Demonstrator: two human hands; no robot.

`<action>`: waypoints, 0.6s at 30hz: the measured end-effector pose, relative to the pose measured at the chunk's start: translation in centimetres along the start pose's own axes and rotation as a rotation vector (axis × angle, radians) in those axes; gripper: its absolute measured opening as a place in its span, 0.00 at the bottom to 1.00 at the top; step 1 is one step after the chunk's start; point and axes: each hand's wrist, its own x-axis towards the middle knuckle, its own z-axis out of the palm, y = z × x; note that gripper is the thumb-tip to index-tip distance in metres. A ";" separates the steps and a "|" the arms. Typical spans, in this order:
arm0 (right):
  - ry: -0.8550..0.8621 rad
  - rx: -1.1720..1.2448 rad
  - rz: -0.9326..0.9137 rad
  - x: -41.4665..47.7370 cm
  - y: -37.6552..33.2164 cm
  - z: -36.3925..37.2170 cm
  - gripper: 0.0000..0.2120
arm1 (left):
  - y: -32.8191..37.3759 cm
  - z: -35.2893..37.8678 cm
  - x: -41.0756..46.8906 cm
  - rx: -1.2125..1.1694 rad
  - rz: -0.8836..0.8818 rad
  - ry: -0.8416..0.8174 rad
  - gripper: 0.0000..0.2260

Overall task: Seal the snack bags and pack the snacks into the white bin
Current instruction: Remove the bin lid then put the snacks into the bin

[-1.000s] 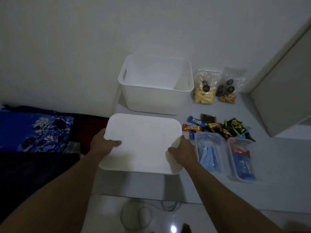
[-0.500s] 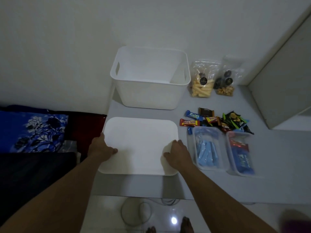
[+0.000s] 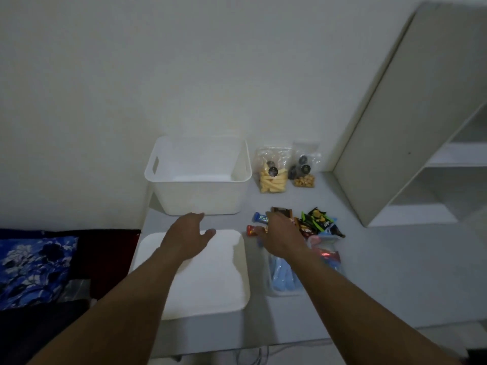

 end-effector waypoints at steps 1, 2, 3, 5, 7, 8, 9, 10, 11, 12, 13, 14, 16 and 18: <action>0.019 -0.007 -0.004 0.2 0.4 -1.5 0.19 | 1.8 -0.3 0.5 0.005 0.041 0.001 0.32; 0.037 -0.019 -0.007 0.4 0.8 -2.8 0.21 | 3.6 -0.6 1.0 0.014 0.077 0.001 0.32; 0.048 -0.033 -0.004 0.7 1.4 -4.1 0.23 | 5.5 -0.9 1.6 0.025 0.110 0.004 0.32; 0.063 -0.057 0.010 1.3 2.4 -6.3 0.27 | 8.9 -1.2 2.6 0.038 0.165 0.011 0.33; 0.087 -0.082 0.005 2.3 3.6 -8.3 0.29 | 12.0 -1.2 3.9 0.037 0.211 0.014 0.33; 0.107 -0.093 0.000 3.1 4.4 -9.3 0.28 | 13.6 -1.2 4.7 0.042 0.236 0.018 0.33; 0.124 -0.105 -0.003 3.9 5.3 -10.3 0.28 | 15.0 -1.1 5.7 0.049 0.254 0.024 0.32; 0.134 -0.117 -0.004 4.9 6.1 -11.2 0.29 | 16.3 -1.0 6.7 0.057 0.274 0.037 0.31; 0.139 -0.130 -0.005 5.9 7.0 -12.0 0.29 | 17.5 -0.8 7.8 0.065 0.286 0.049 0.31; 0.141 -0.140 -0.009 7.0 7.8 -12.8 0.29 | 18.5 -0.7 8.9 0.070 0.293 0.053 0.30; 0.143 -0.148 -0.017 8.1 8.7 -13.5 0.29 | 19.5 -0.6 10.0 0.067 0.292 0.054 0.29; 0.144 -0.156 -0.024 9.4 9.6 -14.1 0.28 | 20.5 -0.3 11.2 0.055 0.291 0.057 0.28; 0.140 -0.183 -0.030 12.1 11.2 -15.1 0.26 | 22.0 0.2 13.7 0.030 0.281 0.065 0.27; 0.113 -0.167 -0.026 14.9 12.8 -15.7 0.26 | 23.1 1.1 16.5 0.027 0.256 0.069 0.29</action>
